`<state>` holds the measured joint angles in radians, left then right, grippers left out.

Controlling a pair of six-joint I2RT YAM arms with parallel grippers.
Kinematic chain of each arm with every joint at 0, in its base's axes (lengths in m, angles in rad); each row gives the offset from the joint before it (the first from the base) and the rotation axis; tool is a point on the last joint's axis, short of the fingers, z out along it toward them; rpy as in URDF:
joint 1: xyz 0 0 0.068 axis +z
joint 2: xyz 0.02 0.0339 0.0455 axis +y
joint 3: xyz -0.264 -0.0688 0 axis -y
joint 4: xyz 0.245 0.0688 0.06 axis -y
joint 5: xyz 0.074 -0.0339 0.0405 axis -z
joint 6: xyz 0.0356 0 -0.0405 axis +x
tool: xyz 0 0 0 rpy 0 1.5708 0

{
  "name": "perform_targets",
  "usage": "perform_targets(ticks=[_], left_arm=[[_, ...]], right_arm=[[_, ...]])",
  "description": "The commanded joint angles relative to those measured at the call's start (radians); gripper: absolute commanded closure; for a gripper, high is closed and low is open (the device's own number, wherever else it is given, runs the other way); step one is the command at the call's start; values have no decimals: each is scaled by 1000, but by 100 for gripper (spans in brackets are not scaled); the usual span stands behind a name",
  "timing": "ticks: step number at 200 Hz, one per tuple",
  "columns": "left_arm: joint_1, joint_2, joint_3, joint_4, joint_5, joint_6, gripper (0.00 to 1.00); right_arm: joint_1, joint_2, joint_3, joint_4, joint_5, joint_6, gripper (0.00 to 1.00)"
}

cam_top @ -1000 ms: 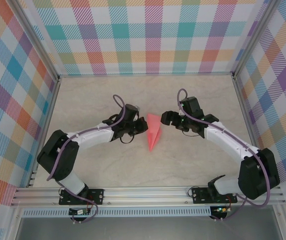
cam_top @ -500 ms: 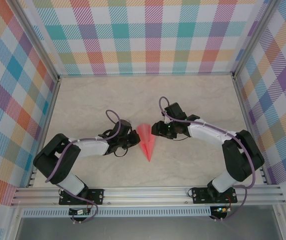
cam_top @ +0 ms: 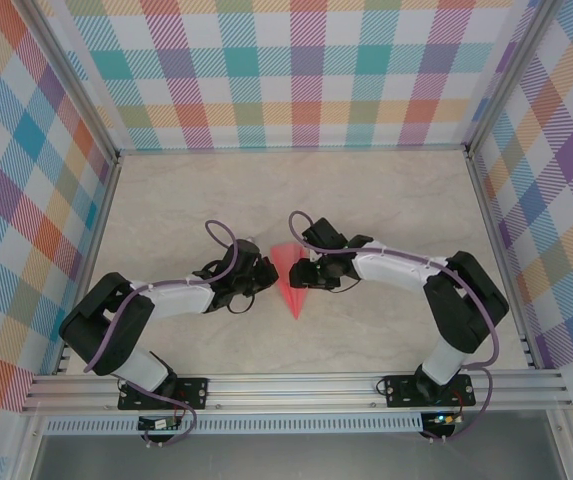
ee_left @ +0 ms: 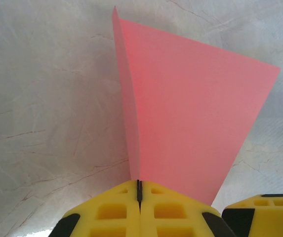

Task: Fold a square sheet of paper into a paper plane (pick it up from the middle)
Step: Turn over a paper plane at the center of the table, then move the paper plane to the top-center of the table.

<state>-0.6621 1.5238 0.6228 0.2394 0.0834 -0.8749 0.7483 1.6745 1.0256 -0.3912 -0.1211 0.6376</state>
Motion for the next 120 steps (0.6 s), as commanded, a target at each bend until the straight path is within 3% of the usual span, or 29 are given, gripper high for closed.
perform_targets(ticks=[1, 89, 120], left_arm=[[13, 7, -15, 8, -28, -4, 100], [13, 18, -9, 5, -19, -4, 100], [13, 18, -8, 6, -17, -5, 100]], right_arm=[[4, 30, 56, -46, 33, -40, 49], [7, 48, 60, -46, -11, -42, 46], [7, 54, 58, -1, -140, -49, 48]])
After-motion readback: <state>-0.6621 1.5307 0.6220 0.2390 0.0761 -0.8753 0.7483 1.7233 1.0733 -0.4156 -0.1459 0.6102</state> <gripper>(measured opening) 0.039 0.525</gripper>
